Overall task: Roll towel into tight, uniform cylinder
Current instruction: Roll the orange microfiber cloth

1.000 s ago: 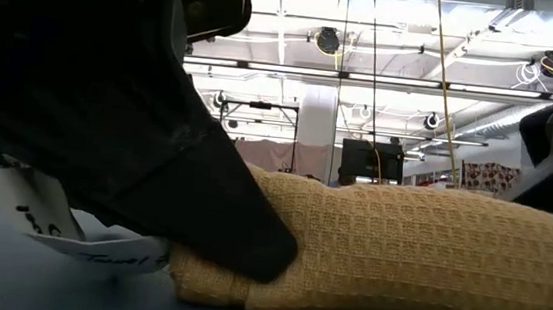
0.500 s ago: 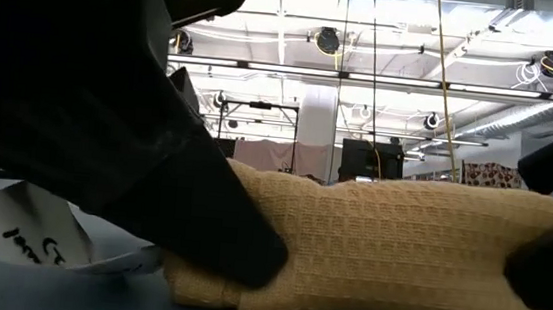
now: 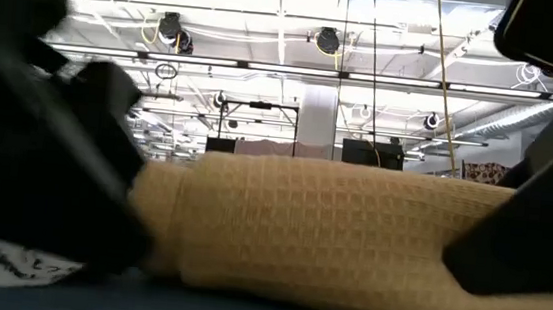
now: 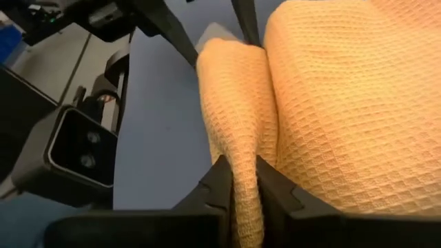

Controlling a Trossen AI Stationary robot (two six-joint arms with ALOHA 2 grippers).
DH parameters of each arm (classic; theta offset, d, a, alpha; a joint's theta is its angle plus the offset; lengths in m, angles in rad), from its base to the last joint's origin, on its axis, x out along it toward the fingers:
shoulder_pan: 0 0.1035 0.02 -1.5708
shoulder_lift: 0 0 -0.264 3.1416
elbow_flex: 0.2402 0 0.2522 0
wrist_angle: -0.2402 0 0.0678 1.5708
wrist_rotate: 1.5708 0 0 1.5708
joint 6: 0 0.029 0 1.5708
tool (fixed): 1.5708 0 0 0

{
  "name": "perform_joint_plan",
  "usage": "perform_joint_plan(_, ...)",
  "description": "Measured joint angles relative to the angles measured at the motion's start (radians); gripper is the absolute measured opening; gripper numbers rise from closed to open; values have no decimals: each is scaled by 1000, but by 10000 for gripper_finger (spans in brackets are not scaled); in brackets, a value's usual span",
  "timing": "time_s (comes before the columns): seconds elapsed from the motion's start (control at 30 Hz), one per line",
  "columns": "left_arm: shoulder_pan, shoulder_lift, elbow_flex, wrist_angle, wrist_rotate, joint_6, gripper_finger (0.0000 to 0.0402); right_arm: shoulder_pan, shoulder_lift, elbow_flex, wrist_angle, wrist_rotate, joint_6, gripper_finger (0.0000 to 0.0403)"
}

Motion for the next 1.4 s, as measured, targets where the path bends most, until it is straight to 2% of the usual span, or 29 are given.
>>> perform_joint_plan(0.13, -46, -21, -1, -29, -130, 49, 226, -19, -2, 0, -3, -14, 26, 22)
perform_joint_plan(0.27, -86, -22, 0, -58, -234, 82, 244, -32, -10, 0, -7, -31, 60, 18)
perform_joint_plan(0.4, -123, -22, 1, 106, -293, 264, 247, -41, -10, 0, -9, -32, 101, 17)
perform_joint_plan(0.5, -131, -22, 3, 209, -293, 425, 247, -46, -16, -1, -9, -32, 128, 17)
perform_joint_plan(0.63, -108, 4, 3, 222, -290, 530, 247, -59, -36, -3, -14, -60, 147, 16)
perform_joint_plan(0.73, -91, 27, 3, 222, -246, 548, 247, -73, -47, -4, -17, -91, 161, 16)
perform_joint_plan(0.87, -81, 51, 3, 213, -240, 566, 247, -95, -51, -4, -19, -144, 185, 16)
perform_joint_plan(1.17, -56, 48, 5, 135, -207, 557, 245, -104, -51, -3, -10, -142, 191, 17)
perform_joint_plan(1.27, -42, 47, 6, 129, -192, 551, 224, -105, -51, -3, -10, -139, 200, 26)
perform_joint_plan(1.4, -21, 47, 6, 110, -140, 505, 158, -105, -51, -3, -10, -142, 202, 47)
